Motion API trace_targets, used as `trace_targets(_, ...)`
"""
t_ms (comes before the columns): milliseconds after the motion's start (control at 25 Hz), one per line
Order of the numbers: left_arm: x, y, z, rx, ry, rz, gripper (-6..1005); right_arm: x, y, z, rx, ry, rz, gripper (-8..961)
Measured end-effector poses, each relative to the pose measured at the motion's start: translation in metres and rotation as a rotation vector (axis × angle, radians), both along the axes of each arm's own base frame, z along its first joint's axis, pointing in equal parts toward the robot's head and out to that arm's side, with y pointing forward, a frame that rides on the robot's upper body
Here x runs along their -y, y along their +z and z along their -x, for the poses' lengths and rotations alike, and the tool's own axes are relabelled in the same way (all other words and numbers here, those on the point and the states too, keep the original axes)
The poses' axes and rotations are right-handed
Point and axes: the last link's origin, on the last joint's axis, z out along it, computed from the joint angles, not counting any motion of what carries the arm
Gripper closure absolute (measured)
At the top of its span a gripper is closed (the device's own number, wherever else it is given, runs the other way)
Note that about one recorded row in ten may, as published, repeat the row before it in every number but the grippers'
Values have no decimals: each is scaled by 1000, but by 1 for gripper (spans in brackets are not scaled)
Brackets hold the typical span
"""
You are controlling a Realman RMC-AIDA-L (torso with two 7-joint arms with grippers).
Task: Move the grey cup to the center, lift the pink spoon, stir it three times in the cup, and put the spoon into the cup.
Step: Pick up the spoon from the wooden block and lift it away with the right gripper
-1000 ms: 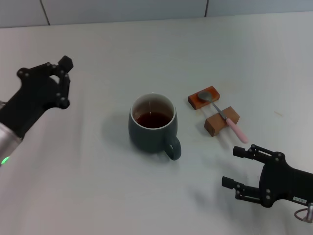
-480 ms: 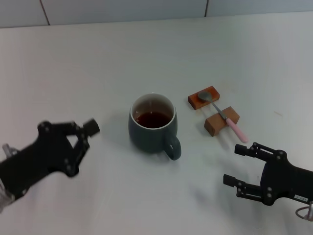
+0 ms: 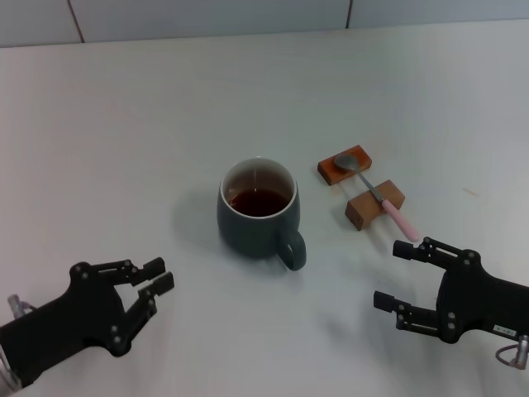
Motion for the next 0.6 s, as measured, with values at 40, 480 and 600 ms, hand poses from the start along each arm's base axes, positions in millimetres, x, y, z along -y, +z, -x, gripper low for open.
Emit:
trace_targets(40,2,-1,1,-4,3,7,866,0,0,0,0,0,0,176)
trace_targets(480,5,-16,5,-61,21,83,645,-2,-1,2,0,6,3,177)
trace_targets(600,4,-14,4,-60,18,78,540,-3,-1,2,2,11,7,177)
